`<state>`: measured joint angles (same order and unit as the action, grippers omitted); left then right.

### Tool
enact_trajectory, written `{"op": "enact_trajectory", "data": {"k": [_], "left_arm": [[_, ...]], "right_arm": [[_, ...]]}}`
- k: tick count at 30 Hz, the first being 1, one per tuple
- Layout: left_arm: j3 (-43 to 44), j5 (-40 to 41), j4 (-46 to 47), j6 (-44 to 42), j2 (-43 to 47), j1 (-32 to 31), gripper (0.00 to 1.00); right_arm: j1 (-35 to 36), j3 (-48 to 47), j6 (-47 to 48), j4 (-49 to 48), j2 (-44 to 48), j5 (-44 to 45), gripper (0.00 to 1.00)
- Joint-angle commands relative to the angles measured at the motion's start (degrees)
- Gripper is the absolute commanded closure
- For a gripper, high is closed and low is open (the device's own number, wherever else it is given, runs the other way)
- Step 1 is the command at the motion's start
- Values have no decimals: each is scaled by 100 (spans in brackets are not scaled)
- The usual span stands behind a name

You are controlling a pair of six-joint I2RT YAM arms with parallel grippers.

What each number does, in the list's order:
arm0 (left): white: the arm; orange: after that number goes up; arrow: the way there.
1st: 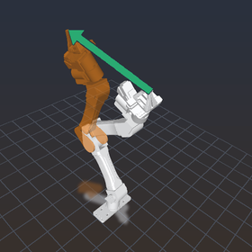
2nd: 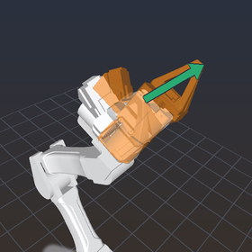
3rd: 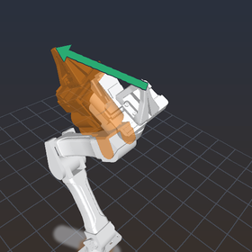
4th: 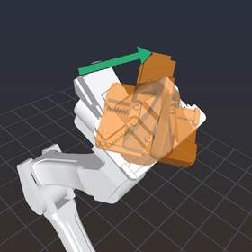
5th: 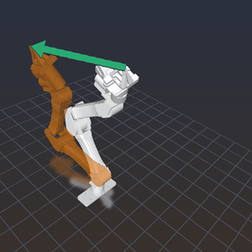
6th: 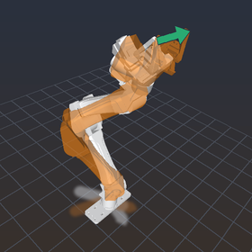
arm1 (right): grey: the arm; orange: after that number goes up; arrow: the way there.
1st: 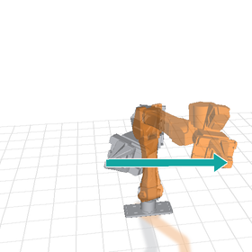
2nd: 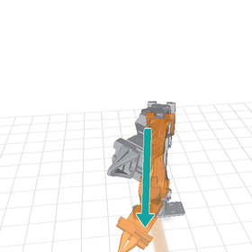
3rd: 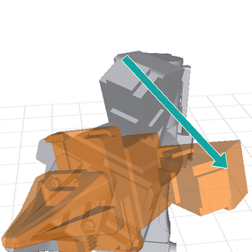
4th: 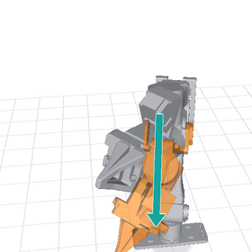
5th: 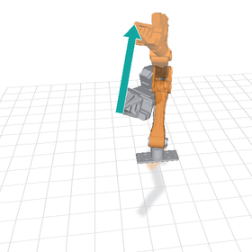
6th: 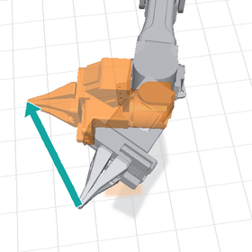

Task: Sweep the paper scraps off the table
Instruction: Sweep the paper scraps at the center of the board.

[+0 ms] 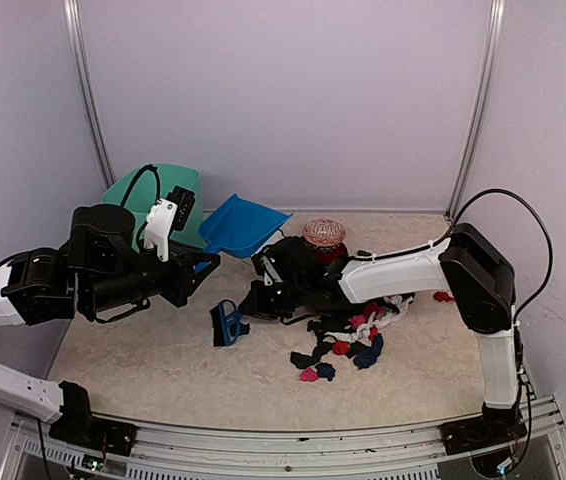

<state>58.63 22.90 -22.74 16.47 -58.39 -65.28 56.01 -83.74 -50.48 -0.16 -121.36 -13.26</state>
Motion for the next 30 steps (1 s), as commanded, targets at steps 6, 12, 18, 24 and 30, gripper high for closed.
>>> {"op": "enact_trajectory", "data": {"k": [6, 12, 18, 24, 30], "left_arm": [[173, 36, 139, -80, 0, 48, 100], [251, -77, 225, -195, -191, 59, 100], [366, -265, 334, -232, -326, 72, 100], [418, -299, 367, -254, -406, 77, 100], [471, -328, 411, -282, -481, 78, 100]], "right_arm": [[-423, 1717, -100, 229, 1252, 507, 100], [-763, 2866, -212, 427, 2424, 857, 100], [-1072, 3493, -200, 1006, 3408, 1197, 100], [-1183, 3545, -95, 1958, 4463, 1566, 100], [-1181, 3258, 8, 1992, 5503, 1469, 100]]}}
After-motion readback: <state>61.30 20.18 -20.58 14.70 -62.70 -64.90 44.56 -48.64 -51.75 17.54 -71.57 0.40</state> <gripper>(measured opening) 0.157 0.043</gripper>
